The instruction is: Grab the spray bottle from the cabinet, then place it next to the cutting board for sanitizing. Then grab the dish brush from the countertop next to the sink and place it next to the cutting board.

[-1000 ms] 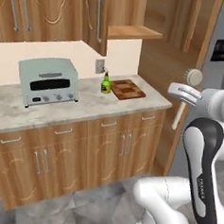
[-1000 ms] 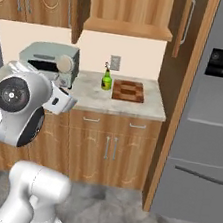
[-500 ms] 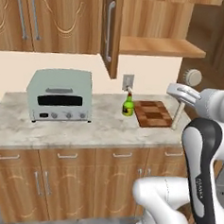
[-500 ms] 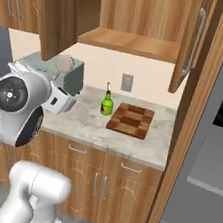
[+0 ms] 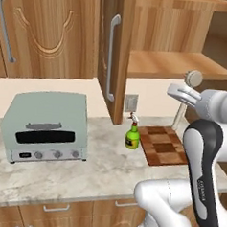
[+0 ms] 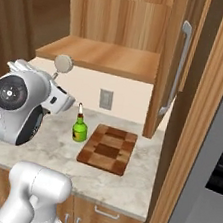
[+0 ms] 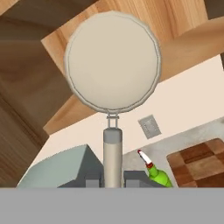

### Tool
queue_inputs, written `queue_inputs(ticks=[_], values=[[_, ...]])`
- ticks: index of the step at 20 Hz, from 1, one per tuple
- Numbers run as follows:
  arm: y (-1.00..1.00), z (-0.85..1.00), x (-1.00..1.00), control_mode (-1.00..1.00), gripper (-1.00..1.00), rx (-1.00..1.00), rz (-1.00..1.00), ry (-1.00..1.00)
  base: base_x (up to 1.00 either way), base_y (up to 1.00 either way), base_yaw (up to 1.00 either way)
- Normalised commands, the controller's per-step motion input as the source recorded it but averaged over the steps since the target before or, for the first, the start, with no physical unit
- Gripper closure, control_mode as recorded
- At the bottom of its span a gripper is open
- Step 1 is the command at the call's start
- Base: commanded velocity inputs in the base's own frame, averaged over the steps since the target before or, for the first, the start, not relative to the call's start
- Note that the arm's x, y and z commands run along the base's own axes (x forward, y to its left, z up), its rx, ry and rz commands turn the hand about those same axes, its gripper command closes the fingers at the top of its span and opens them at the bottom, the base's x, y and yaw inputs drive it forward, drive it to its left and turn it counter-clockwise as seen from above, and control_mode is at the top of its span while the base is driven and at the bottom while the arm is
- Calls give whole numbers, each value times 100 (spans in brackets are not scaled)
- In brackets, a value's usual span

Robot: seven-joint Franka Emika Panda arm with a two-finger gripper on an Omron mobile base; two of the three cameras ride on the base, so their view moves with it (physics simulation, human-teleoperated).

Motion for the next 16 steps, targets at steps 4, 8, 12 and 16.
queue_inputs(ticks=[4,8,12,16], values=[[0,0,0,100,100,0,0,0,62,2,-20],[0,0,0,100,100,0,0,0,32,0,-21],[-14,-23,8,-100,100,-5,-7,11,5,0,-4],[-25,-73,63,-100,100,-30,-2,33,0,0,0]])
